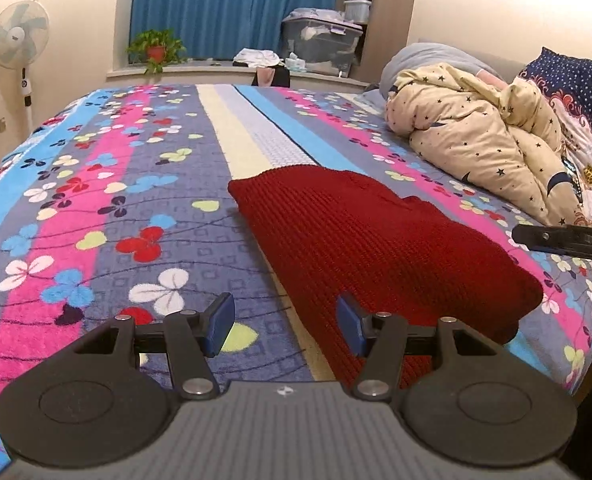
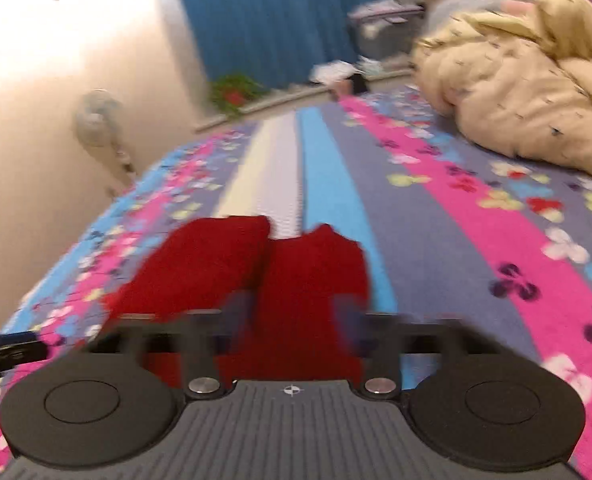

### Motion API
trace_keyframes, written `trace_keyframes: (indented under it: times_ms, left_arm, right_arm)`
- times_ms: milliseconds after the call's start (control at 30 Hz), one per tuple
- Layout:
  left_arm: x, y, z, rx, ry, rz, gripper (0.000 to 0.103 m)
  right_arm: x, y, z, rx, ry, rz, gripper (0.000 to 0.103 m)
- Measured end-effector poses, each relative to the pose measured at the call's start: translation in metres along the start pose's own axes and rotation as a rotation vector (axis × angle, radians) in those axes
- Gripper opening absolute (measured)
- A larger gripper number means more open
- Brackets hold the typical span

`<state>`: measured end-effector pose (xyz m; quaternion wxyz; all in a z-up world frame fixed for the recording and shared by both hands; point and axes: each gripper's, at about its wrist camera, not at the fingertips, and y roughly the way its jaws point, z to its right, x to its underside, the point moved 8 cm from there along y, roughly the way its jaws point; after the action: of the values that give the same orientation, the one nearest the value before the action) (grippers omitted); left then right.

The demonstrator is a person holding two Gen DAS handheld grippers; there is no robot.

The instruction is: Fold small clothes

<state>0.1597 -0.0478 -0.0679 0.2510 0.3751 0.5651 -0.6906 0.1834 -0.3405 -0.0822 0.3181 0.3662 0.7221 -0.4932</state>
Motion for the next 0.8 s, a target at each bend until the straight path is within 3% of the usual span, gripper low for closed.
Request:
trace_keyframes:
  times_ms: [167, 200, 233, 300, 467, 533, 600, 667, 767, 800]
  left_arm:
    - [0.007, 0.013, -0.001, -0.028, 0.012, -0.029, 0.062]
    - [0.008, 0.014, -0.002, -0.032, 0.013, -0.031, 0.062]
    - [0.009, 0.014, -0.003, -0.037, 0.015, -0.033, 0.062]
    - [0.009, 0.013, -0.004, -0.04, 0.014, -0.029, 0.062]
    - [0.007, 0.009, -0.004, -0.033, 0.009, -0.013, 0.062]
    - [0.007, 0.009, -0.002, -0.022, 0.014, -0.016, 0.062]
    - [0.009, 0.01, 0.002, -0.013, 0.027, -0.021, 0.062]
    - [0.009, 0.011, 0.004, 0.007, -0.004, -0.035, 0.066]
    - [0.0, 0.009, 0.009, 0.044, -0.073, -0.032, 0.073]
    - [-0.005, 0.008, 0.012, 0.053, -0.077, -0.023, 0.073]
  right_arm:
    - [0.039, 0.041, -0.01, -0.028, -0.035, -0.255, 0.077]
    - [0.045, 0.047, -0.014, -0.033, -0.054, -0.287, 0.063]
    - [0.048, 0.049, -0.021, -0.045, -0.086, -0.293, 0.037]
    - [0.045, 0.04, -0.036, -0.073, -0.146, -0.272, 0.016]
    - [0.007, 0.0, -0.034, -0.102, -0.082, -0.089, 0.014]
    - [0.016, 0.001, -0.028, -0.075, -0.107, -0.126, 0.013]
    - [0.042, 0.025, -0.014, 0.019, -0.132, -0.278, 0.014]
    - [0.065, 0.043, -0.009, 0.042, -0.133, -0.393, 0.014]
    - [0.051, 0.037, -0.017, 0.034, -0.138, -0.331, 0.028]
    - [0.041, 0.032, -0.017, 0.028, -0.12, -0.283, 0.04]
